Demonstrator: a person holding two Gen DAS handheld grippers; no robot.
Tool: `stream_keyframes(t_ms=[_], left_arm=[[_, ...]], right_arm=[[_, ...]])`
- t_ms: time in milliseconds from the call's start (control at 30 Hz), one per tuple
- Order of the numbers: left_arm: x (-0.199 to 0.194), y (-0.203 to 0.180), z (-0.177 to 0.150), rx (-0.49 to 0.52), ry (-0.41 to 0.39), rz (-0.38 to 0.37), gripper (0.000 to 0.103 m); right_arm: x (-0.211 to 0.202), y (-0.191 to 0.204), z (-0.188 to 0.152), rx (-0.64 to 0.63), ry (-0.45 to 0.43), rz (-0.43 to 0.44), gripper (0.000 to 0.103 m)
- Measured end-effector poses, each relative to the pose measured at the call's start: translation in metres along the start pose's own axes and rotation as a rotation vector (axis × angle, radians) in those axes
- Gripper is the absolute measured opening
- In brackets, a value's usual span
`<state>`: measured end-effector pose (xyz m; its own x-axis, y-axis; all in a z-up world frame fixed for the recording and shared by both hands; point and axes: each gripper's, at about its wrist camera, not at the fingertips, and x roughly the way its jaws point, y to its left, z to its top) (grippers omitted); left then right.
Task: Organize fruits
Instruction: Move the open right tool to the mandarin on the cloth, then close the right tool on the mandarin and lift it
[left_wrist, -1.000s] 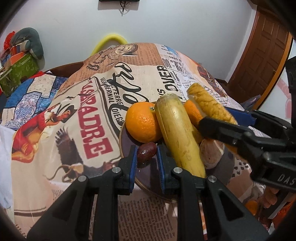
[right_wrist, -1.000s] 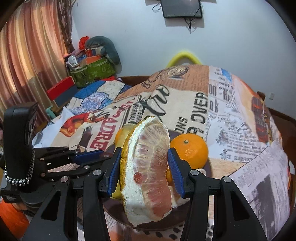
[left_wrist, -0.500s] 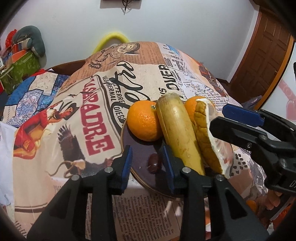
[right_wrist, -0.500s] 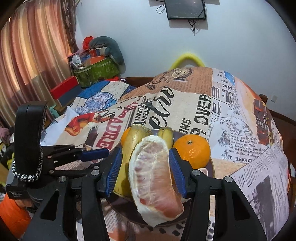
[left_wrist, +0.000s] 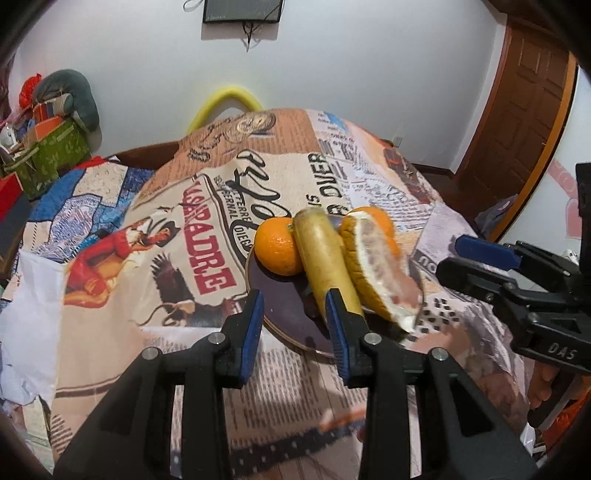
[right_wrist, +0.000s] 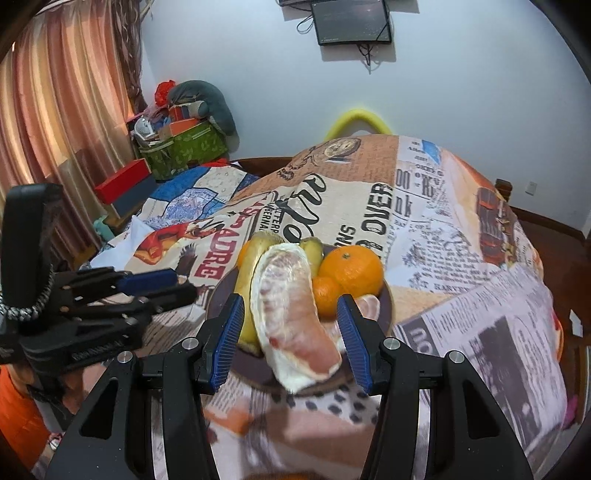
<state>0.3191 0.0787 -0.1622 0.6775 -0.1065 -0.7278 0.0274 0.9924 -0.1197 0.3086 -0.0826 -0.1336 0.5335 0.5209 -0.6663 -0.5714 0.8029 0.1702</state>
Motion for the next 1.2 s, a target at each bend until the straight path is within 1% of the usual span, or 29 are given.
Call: stream_keyframes(t_ms=[167, 233, 333, 600, 700, 733, 833, 1033, 1200], left_arm=[[-0.033, -0.012, -0.009, 0.015, -0.03, -0.003, 0.035], [-0.046, -0.017, -0.015, 0.025, -0.039, 0.0, 0.038], [-0.061, -0.023, -0.024, 0.035, -0.05, 0.005, 0.039], [-0.087, -0.037, -0.049, 0.049, -0.056, 0.007, 0.041], [-0.087, -0.04, -0.056, 0.053, -0.049, 0.008, 0.048], [-0.086, -0.042, -0.059, 0.057, -0.044, 0.011, 0.049], [-0.077, -0.045, -0.066, 0.063, -0.017, 0.012, 0.05], [-0.048, -0.046, -0.08, 0.054, 0.048, -0.001, 0.05], [-0.025, -0.047, -0.088, 0.062, 0.095, -0.01, 0.05]], right_arm=[[-0.023, 0.006, -0.01, 0.0, -0.009, -0.005, 0.049], [-0.031, 0.01, -0.015, -0.008, -0.012, -0.007, 0.049], [-0.046, 0.017, -0.022, -0.03, -0.024, -0.028, 0.049], [-0.065, 0.023, -0.048, -0.032, -0.016, -0.038, 0.049], [-0.066, 0.021, -0.06, -0.024, 0.004, -0.044, 0.049], [-0.066, 0.021, -0.064, -0.023, 0.013, -0.045, 0.049], [-0.066, 0.019, -0.076, -0.014, 0.03, -0.053, 0.049], [-0.047, 0.004, -0.101, 0.033, 0.094, -0.057, 0.049], [-0.031, -0.003, -0.114, 0.041, 0.132, -0.056, 0.049]])
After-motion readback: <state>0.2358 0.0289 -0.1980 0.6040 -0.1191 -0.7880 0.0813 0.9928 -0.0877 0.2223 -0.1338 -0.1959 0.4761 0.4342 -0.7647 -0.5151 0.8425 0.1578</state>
